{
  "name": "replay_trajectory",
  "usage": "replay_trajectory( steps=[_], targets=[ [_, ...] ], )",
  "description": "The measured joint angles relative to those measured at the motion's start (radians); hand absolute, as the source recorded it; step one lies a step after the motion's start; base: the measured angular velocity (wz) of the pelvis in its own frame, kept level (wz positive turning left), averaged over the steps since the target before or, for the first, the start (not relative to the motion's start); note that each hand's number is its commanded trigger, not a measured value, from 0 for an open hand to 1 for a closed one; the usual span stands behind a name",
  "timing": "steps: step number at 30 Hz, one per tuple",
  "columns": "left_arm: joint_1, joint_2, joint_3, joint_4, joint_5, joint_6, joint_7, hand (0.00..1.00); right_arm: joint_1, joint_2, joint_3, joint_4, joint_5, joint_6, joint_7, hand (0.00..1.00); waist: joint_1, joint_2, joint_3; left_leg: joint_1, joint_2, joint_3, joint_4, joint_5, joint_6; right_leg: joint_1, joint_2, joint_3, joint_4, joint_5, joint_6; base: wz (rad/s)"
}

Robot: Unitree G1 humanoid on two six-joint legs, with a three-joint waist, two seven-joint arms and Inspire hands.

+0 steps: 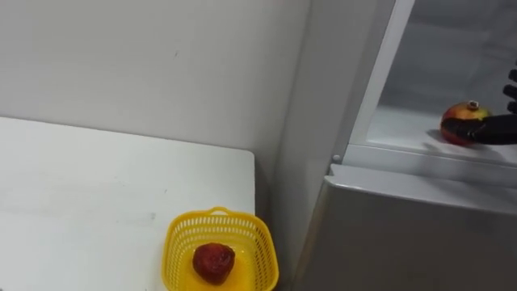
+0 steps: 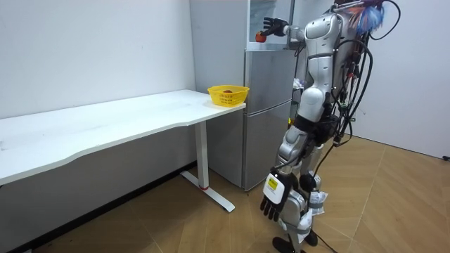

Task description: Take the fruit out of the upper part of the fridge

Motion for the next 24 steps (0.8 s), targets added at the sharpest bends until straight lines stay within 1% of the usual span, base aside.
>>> replay_trajectory(
  steps=[6,9,14,16,20,24],
  targets=[
    [0.004,0.004,0.0,0.0,0.002,-0.002,-0.002,0.0,-0.003,0.0,0.012,0.04,0.0,0.0,0.016,0.0,0.001,0.004,0.0024,-0.005,0.0,0.0,-0.006,0.0,0.0,0.0,0.0,0.0,0.001,0.0,0.0,0.0],
    [0.016,0.004,0.0,0.0,0.013,-0.002,-0.017,0.0,-0.033,0.0,0.012,0.08,-0.001,0.001,0.031,0.0,-0.001,0.005,0.0029,-0.007,-0.001,-0.001,-0.008,0.0,0.0,-0.002,0.0,0.0,0.0,-0.001,0.0,0.0],
    [0.029,0.004,0.001,0.0,0.04,-0.001,-0.037,0.0,-0.059,-0.006,0.012,0.099,-0.004,0.001,0.04,0.0,-0.001,0.007,0.0005,-0.007,-0.001,-0.001,-0.007,0.0,0.0,-0.004,0.0,0.0,0.0,-0.003,0.0,0.0],
    [0.031,0.004,0.0,-0.001,0.04,0.001,-0.048,0.0,-0.06,-0.006,0.013,0.108,-0.005,0.001,0.042,0.0,0.002,0.01,-0.0047,-0.006,-0.002,-0.004,-0.005,0.0,0.0,-0.002,0.0,-0.001,-0.002,-0.003,0.001,0.02],
    [0.029,0.005,0.0,-0.001,0.039,0.001,-0.066,0.0,-0.06,-0.006,0.019,0.113,-0.005,0.001,0.051,0.0,0.008,0.018,-0.0012,-0.005,-0.002,-0.005,-0.004,0.0,0.0,0.0,-0.001,-0.003,-0.001,-0.003,0.001,0.0],
    [0.029,0.007,0.0,-0.001,0.039,0.0,-0.08,0.0,-0.06,-0.006,0.045,0.152,-0.003,0.001,0.058,0.0,0.02,0.024,-0.0025,-0.005,-0.003,-0.007,-0.007,0.0,0.0,0.0,-0.001,-0.004,-0.001,-0.004,0.001,0.0]
  ],
)
